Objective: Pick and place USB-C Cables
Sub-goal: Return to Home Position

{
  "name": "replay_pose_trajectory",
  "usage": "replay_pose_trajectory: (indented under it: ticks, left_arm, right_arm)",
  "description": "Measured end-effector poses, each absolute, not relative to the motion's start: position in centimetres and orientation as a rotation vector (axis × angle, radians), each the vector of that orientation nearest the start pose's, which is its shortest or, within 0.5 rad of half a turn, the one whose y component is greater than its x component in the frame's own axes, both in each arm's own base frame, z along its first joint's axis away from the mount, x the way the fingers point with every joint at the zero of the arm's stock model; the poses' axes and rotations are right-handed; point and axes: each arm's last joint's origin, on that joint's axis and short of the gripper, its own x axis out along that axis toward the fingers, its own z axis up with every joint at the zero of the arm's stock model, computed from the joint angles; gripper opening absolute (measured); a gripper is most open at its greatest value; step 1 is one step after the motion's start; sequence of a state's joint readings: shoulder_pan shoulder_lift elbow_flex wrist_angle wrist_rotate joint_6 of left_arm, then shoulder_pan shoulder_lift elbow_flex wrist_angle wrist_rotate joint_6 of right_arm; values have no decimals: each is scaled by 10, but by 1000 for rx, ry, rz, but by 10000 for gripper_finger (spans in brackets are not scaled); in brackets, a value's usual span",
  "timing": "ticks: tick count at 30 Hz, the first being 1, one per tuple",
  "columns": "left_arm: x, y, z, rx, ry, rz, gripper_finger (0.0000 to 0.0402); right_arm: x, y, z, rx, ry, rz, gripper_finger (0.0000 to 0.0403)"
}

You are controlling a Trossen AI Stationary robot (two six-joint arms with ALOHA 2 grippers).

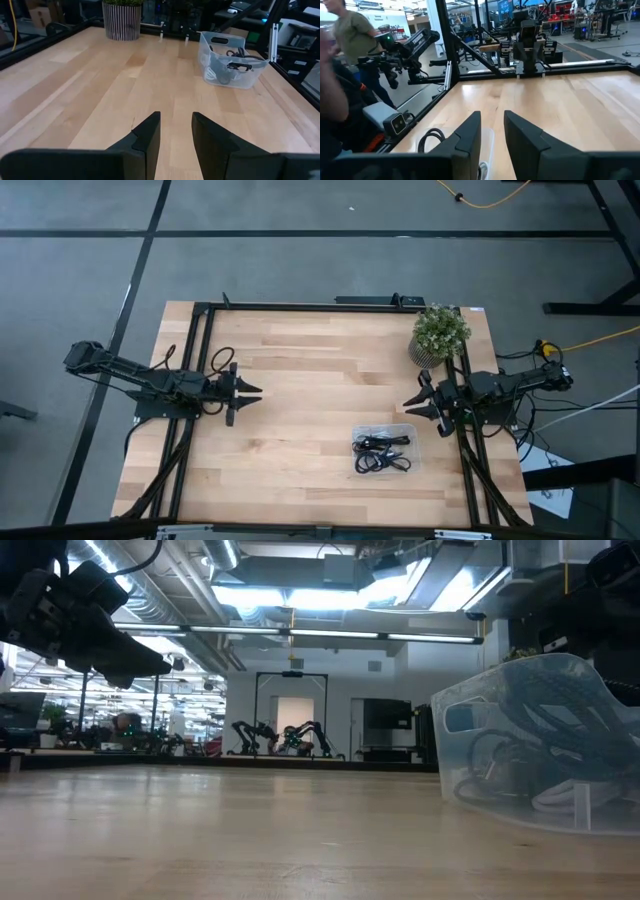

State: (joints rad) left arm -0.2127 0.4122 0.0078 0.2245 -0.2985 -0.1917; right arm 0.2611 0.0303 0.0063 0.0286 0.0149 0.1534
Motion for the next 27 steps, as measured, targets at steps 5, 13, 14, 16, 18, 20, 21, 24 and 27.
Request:
replay_pose_trajectory:
  ticks: [5,13,14,16,18,20,21,24,27]
  left_arm:
    - [120,-17,151,-146,165,102,105]
    - [120,-17,150,-144,171,103,105]
    - [120,-17,150,-144,171,103,105]
    - [120,-17,151,-145,168,104,105]
    - [119,-16,152,-149,155,112,105]
    - [119,-14,153,-153,140,121,105]
    - [119,-14,154,-154,138,127,105]
    - [118,-11,154,-157,130,144,105]
    - [116,-10,155,-160,119,152,105]
  right_arm:
    - [96,25,166,153,14,246,90]
    - [96,25,166,152,14,247,90]
    - [96,25,166,152,14,247,90]
    - [96,25,166,151,14,247,90]
    - [96,25,166,151,14,247,90]
    - [96,25,166,151,14,247,90]
    - [96,25,166,151,14,247,90]
    - [96,25,166,150,14,247,90]
    - [96,25,166,149,14,247,90]
